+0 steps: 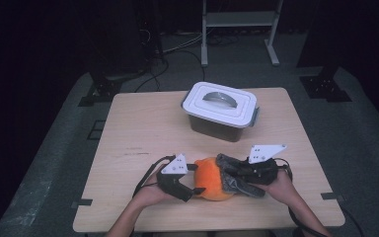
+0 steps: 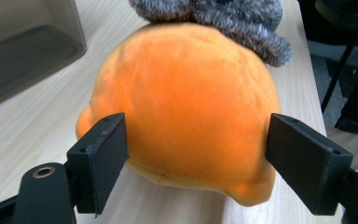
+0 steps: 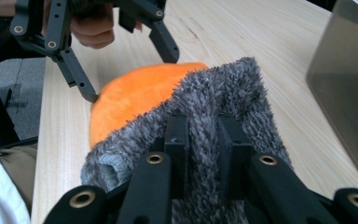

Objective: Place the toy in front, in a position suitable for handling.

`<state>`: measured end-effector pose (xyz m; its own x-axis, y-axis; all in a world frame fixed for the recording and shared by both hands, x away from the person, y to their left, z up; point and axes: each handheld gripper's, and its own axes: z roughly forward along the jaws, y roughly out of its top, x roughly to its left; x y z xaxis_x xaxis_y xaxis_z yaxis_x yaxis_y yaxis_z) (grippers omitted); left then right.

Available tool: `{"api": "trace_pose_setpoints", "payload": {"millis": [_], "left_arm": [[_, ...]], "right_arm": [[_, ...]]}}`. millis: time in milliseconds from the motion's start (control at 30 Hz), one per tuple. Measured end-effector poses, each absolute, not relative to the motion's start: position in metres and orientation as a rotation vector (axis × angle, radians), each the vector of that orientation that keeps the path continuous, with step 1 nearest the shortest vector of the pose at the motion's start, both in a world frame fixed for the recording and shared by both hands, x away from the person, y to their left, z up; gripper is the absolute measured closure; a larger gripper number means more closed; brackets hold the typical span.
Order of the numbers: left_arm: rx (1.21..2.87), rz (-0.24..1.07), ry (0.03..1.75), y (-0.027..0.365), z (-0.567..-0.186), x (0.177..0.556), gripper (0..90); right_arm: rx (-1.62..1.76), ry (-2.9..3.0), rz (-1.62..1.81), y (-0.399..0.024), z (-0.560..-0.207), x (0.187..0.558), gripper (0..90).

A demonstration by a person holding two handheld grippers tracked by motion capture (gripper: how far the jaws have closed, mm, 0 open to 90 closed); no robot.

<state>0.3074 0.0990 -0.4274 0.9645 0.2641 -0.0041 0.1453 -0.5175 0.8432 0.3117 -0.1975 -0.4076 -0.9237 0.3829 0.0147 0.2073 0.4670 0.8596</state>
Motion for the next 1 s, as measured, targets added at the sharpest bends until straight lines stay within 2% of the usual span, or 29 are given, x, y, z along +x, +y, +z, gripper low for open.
{"api": "trace_pose_setpoints", "payload": {"millis": [33, 133, 200, 433, 533, 767, 1000], "left_arm": [[2.121, 0.164, 0.280, 0.097, -0.428, 0.307, 24.2], [2.123, 0.204, 0.265, 0.093, -0.427, 0.303, 40.6], [2.117, 0.197, 0.276, 0.092, -0.424, 0.303, 46.0], [2.072, 0.203, 0.319, 0.092, -0.419, 0.306, 47.7], [2.070, 0.198, 0.327, 0.095, -0.420, 0.307, 47.7], [2.041, 0.179, 0.333, 0.094, -0.420, 0.308, 47.6], [2.037, 0.186, 0.327, 0.092, -0.418, 0.308, 47.1]], "right_arm": [[0.522, 2.531, 1.447, -0.199, -0.409, 0.312, 75.8], [0.542, 2.527, 1.454, -0.200, -0.412, 0.313, 75.8], [0.545, 2.524, 1.453, -0.201, -0.409, 0.313, 76.1], [0.404, 2.513, 1.455, -0.186, -0.383, 0.298, 76.7], [0.384, 2.533, 1.401, -0.182, -0.386, 0.296, 76.6], [0.499, 2.525, 1.338, -0.204, -0.401, 0.304, 76.7], [0.440, 2.514, 1.455, -0.200, -0.390, 0.297, 76.4]]}}
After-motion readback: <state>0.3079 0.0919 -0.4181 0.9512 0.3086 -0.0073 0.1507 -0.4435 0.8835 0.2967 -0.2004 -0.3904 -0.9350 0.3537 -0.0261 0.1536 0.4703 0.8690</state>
